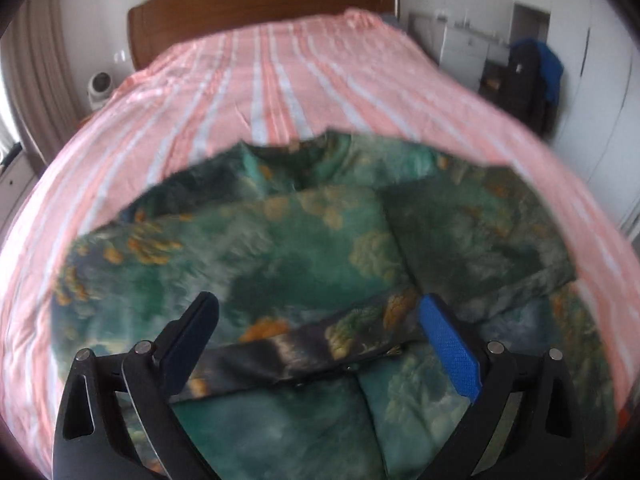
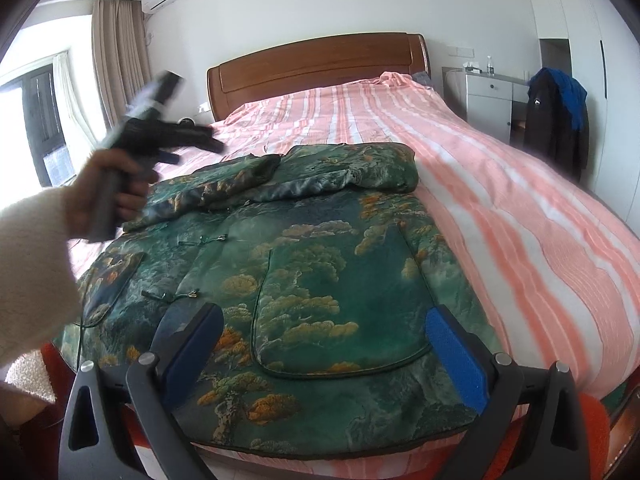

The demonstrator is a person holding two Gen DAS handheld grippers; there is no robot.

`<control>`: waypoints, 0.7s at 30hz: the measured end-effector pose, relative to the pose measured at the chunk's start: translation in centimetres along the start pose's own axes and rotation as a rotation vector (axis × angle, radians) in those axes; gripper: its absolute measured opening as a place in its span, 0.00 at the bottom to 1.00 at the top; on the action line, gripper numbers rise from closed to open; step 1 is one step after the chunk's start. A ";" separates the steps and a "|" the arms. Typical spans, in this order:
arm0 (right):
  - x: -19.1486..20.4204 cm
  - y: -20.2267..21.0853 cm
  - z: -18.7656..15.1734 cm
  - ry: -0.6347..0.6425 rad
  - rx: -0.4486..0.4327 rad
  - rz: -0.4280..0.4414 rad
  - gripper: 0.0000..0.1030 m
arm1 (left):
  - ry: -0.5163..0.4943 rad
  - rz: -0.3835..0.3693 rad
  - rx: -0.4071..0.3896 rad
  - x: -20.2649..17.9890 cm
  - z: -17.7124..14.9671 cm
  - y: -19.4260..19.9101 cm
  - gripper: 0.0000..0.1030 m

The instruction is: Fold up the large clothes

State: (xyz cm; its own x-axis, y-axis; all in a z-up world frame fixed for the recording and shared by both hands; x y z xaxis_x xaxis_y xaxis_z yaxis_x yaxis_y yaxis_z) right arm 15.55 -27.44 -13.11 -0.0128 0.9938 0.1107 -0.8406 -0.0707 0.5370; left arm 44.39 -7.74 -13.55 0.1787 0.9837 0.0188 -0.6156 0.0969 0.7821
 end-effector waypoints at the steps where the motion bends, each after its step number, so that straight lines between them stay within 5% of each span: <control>1: -0.1 0.0 0.0 -0.002 0.003 0.001 0.97 | -0.013 0.015 0.054 -0.3 -0.6 -1.7 0.98; 3: -0.3 -0.2 -0.2 -0.004 0.010 0.002 0.97 | -0.026 0.036 0.106 -0.5 -1.7 -3.8 0.99; 11: -1.2 -0.3 -0.3 -0.024 0.005 0.002 0.97 | 0.031 -0.005 -0.098 0.7 2.0 3.8 0.98; 14: -1.4 -0.5 -0.2 -0.040 0.003 0.006 0.97 | 0.052 -0.021 -0.112 0.8 3.3 4.1 0.98; 17: -1.1 -0.7 -0.3 -0.029 0.012 0.007 0.97 | 0.051 0.018 -0.085 0.6 3.6 1.6 0.98; 21: -0.9 -0.6 -0.5 -0.011 0.015 0.003 0.97 | 0.067 0.041 0.091 0.2 1.1 -4.8 0.98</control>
State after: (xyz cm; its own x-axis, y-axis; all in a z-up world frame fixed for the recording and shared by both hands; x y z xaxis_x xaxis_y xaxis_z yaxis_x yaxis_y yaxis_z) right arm 15.80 -28.21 -13.91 -0.0092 0.9925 0.1219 -0.8322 -0.0752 0.5493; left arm 48.20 -8.16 -16.59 0.1007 0.9948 0.0129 -0.5485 0.0447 0.8349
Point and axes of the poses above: each gripper's, at about its wrist camera, not at the fingertips, and y roughly against the way its jaws point, x to its left, z to its top, the point moved 7 cm from there along -y, roughly the way its jaws point
